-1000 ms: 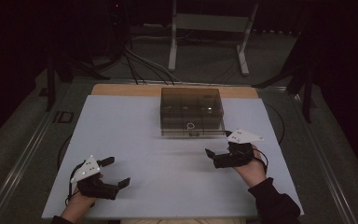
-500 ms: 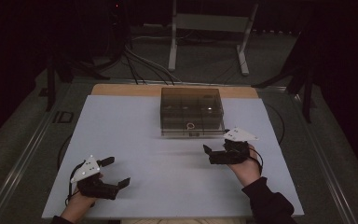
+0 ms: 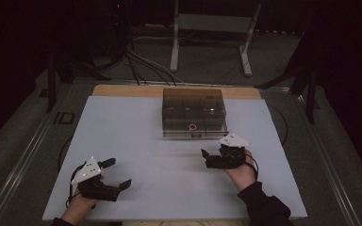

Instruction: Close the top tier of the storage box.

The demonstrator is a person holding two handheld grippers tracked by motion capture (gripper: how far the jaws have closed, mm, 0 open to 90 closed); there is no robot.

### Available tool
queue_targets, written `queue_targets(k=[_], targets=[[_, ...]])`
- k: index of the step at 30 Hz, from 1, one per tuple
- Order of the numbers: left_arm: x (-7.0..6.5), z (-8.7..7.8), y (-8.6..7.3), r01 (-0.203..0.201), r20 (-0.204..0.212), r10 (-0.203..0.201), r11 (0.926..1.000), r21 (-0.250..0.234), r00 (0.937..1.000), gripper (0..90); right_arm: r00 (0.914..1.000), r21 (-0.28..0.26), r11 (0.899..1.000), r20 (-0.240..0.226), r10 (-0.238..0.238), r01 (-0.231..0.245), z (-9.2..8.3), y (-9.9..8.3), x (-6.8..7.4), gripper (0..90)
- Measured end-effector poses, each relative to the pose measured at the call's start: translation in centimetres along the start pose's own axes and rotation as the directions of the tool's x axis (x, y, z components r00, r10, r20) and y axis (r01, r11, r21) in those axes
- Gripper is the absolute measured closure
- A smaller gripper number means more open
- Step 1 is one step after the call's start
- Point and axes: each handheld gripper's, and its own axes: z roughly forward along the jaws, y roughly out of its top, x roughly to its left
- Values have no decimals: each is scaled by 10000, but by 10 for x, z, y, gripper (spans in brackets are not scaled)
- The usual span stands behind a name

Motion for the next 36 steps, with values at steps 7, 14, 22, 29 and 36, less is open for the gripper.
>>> queue_targets(k=[7,14,22,29,36], targets=[[0,0,0,-1,-2,1,10000,-7,10000,0,9999,378,9993,-137,-7,12,9,-9,6,22],[0,-1,0,5,-2,-5,10000,-22,10000,0,10000,702,9975,-39,28,-25,15,-17,6,33],[0,-1,0,28,-3,-28,10000,-30,10000,0,9998,869,9960,71,187,-192,17,-19,5,70],[0,0,0,5,8,-5,10000,-12,10000,0,9998,921,9956,19,195,-196,18,-19,4,160],[0,0,0,24,-1,-24,10000,-27,10000,0,9995,1046,9944,-249,207,-180,19,-19,4,237]])
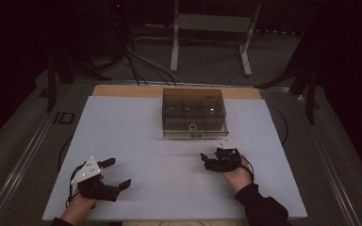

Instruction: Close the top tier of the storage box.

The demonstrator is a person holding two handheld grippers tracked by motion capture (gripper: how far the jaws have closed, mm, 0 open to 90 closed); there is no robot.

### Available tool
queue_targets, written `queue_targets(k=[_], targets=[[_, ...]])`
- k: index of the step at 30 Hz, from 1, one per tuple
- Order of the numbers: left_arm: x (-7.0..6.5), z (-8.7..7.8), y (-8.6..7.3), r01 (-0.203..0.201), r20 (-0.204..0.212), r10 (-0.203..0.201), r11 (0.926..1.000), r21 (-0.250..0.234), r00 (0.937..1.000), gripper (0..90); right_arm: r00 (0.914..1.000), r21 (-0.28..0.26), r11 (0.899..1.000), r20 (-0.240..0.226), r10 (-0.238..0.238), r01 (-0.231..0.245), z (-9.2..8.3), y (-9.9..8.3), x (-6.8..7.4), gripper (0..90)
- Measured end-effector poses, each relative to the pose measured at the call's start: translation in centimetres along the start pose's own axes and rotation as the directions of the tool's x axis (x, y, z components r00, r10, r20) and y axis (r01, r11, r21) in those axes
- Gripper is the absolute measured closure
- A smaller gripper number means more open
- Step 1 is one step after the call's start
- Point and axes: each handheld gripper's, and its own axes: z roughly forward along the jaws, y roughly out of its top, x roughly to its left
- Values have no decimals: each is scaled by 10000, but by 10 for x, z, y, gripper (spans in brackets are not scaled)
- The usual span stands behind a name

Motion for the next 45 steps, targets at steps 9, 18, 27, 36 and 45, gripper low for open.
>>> queue_targets(k=[9,18,27,36,45], targets=[[0,0,0,-11,-4,11,10000,4,10000,0,9999,-66,10000,117,-18,19,-1,0,-1,377],[0,0,0,-7,-1,7,10000,3,10000,0,9997,11,9999,223,-129,129,-2,2,-1,574],[0,0,0,-18,1,18,10000,2,10000,0,9998,74,9998,90,-180,179,-3,4,0,750],[0,0,0,-19,1,19,10000,-1,10000,0,10000,115,9999,-7,-90,90,-5,7,-3,900],[0,0,0,-36,-4,36,10000,15,10000,0,9991,123,9990,-41,-419,419,-6,10,0,900]])
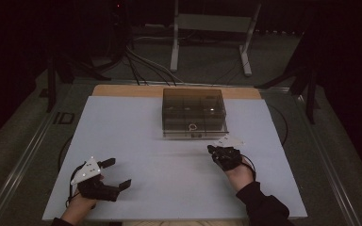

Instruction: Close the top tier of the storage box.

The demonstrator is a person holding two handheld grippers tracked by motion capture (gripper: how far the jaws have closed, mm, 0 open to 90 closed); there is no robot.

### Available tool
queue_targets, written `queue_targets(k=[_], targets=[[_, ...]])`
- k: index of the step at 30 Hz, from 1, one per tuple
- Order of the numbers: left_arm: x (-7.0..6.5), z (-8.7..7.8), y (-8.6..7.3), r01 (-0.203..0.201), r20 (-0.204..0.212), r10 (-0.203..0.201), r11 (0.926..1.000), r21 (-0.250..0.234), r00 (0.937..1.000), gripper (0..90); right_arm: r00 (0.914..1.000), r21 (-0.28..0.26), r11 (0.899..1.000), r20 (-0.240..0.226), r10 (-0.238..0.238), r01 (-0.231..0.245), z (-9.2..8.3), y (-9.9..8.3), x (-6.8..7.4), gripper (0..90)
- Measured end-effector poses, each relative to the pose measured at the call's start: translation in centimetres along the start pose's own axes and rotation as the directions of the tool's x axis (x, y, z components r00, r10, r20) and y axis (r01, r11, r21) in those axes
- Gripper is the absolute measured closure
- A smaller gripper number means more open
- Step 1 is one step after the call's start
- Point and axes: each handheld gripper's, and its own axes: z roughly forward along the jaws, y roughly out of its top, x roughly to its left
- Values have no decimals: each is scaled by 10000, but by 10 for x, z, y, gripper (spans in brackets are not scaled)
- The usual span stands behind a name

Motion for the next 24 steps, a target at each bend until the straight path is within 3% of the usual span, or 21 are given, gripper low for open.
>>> queue_targets(k=[24], targets=[[0,0,0,24,1,-24,10000,-23,10000,0,9996,-591,9982,284,-63,80,0,18,-5,900]])
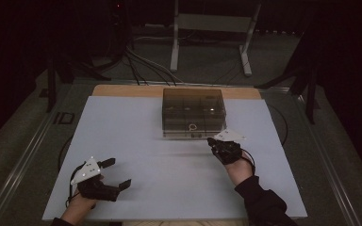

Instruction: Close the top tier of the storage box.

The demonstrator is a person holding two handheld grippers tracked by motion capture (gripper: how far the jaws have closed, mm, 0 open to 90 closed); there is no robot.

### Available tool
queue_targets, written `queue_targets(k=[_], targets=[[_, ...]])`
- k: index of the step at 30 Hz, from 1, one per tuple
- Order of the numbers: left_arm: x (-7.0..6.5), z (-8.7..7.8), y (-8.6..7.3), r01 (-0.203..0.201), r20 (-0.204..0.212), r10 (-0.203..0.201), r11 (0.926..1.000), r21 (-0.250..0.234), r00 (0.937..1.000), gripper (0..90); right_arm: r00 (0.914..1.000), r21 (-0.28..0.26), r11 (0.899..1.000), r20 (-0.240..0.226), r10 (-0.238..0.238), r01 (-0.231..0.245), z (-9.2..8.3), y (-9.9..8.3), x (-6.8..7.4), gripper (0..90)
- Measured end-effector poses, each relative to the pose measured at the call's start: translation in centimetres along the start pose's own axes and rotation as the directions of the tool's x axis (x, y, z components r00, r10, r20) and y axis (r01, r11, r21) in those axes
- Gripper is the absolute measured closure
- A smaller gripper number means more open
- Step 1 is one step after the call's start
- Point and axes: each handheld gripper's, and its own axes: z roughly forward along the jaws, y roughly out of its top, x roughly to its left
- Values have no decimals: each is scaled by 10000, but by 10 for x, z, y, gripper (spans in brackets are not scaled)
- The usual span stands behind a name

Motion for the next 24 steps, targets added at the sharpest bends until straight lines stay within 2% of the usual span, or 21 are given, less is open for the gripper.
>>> queue_targets(k=[11,19,24], targets=[[0,0,0,6,4,-6,10000,1,10000,0,10000,-50,10000,-26,-4,4,8,4,2,900],[0,0,0,-3,4,3,10000,-7,10000,0,9999,-92,9999,14,-147,147,15,6,4,900],[0,0,0,-3,9,3,10000,-2,10000,0,9994,95,9994,-1,-335,335,18,7,4,900]])
